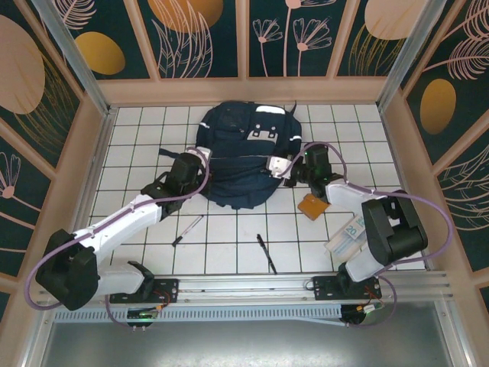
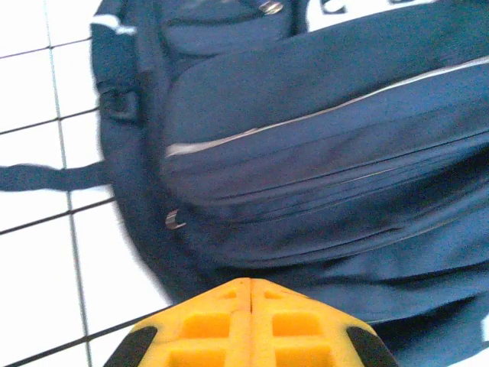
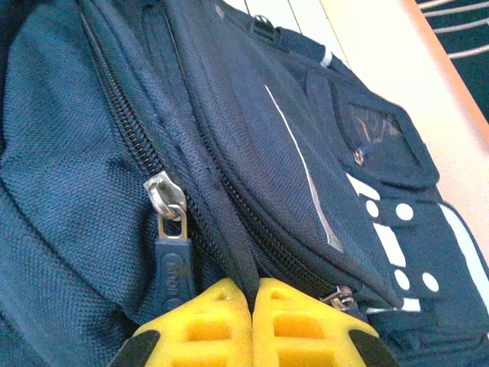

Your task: Pack the student bag

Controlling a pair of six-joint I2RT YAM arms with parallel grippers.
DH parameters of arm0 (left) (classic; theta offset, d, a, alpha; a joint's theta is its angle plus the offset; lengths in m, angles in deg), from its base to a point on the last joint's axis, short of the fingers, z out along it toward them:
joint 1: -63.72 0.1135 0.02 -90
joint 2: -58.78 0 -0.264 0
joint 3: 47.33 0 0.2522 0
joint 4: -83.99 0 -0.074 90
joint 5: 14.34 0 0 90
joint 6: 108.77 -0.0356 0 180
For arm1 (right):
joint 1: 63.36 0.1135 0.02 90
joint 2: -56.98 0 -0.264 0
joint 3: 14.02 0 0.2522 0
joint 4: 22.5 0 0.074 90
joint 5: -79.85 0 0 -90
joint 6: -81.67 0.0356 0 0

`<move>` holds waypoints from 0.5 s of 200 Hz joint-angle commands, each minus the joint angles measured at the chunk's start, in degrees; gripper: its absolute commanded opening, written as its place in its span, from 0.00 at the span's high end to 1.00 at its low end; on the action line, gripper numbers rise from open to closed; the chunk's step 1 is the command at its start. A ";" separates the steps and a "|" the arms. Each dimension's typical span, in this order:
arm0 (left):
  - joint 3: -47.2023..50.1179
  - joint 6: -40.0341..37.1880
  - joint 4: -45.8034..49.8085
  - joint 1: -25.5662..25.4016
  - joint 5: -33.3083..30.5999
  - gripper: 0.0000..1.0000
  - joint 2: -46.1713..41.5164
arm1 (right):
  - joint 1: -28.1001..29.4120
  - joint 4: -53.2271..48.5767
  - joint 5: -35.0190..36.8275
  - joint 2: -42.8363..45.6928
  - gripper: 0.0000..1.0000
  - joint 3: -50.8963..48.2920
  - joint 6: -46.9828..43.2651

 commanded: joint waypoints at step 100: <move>-11.78 5.94 -7.57 -2.41 26.65 1.00 4.54 | 7.05 -0.01 -11.43 3.07 0.45 2.50 8.28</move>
